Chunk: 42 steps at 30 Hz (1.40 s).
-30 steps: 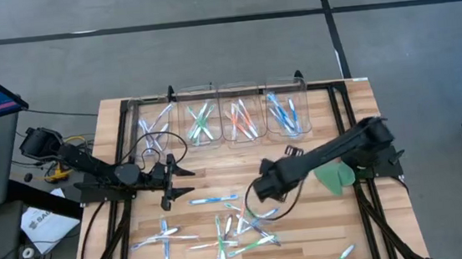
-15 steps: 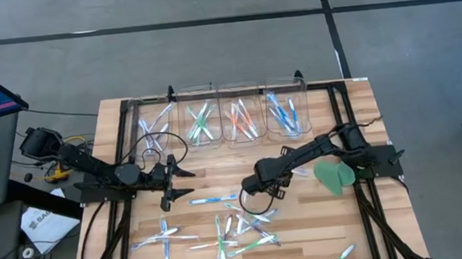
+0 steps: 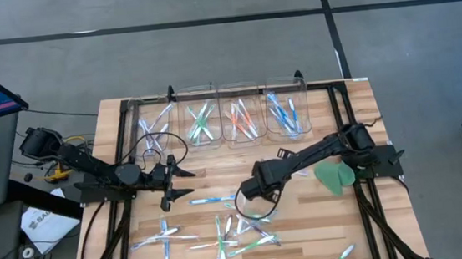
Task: Pick & Place Toothbrushes
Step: Put the green toothbrush into the middle left transparent bin
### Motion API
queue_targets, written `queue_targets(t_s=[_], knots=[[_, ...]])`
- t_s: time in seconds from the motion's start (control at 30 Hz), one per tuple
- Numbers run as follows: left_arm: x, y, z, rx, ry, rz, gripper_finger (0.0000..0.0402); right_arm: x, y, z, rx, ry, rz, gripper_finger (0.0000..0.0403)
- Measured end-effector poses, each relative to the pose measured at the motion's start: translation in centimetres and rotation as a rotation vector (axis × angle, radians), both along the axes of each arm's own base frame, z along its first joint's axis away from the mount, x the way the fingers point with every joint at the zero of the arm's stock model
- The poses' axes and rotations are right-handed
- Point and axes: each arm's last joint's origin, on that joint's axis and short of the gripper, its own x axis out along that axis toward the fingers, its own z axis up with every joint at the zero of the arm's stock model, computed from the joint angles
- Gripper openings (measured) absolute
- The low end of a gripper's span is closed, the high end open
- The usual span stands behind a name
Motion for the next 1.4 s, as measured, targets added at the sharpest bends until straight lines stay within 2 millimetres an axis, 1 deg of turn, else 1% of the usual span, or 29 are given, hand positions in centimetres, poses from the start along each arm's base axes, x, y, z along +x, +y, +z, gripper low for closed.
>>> queue_targets(t_s=[0.2,0.33,0.43,0.57,0.67,0.87,0.97,1.1,1.23,1.4], knots=[[0.0,0.0,0.0,0.0,-0.001,0.0,0.0231,0.8,1.5,-0.1,0.027,-0.091,0.11,0.0119],[0.0,0.0,-0.1,0.007,0.006,0.0,0.0231,1.0,1.6,-0.2,0.038,-0.12,0.107,0.0119],[0.0,0.0,-0.3,0.016,0.03,0.001,0.0231,1.5,2.1,-0.2,0.054,-0.178,0.124,0.0119],[0.0,0.0,-0.5,0.025,0.052,0.001,0.0231,2.6,3.1,-0.3,0.094,-0.28,0.23,0.0126],[0.0,0.0,-0.5,0.026,0.053,0.001,0.0231,3.1,3.4,-0.2,0.111,-0.332,0.265,0.0153],[0.0,0.0,-0.6,0.027,0.056,0.001,0.0231,3.1,3.3,-0.3,0.11,-0.322,0.264,0.0251],[0.0,0.0,-0.6,0.028,0.058,0.001,0.0231,3.1,3.6,-0.2,0.114,-0.335,0.273,0.0285],[0.0,0.0,-0.7,0.033,0.072,0.001,0.0231,3.2,4.9,-0.2,0.131,-0.385,0.295,0.0307],[0.0,0.0,-0.9,0.038,0.09,0.001,0.0231,2.7,6.9,-0.2,0.198,-0.391,0.356,0.0313],[0.0,0.0,-0.9,0.037,0.089,0.001,0.0231,2.0,8.4,-0.2,0.227,-0.401,0.293,0.0313]])
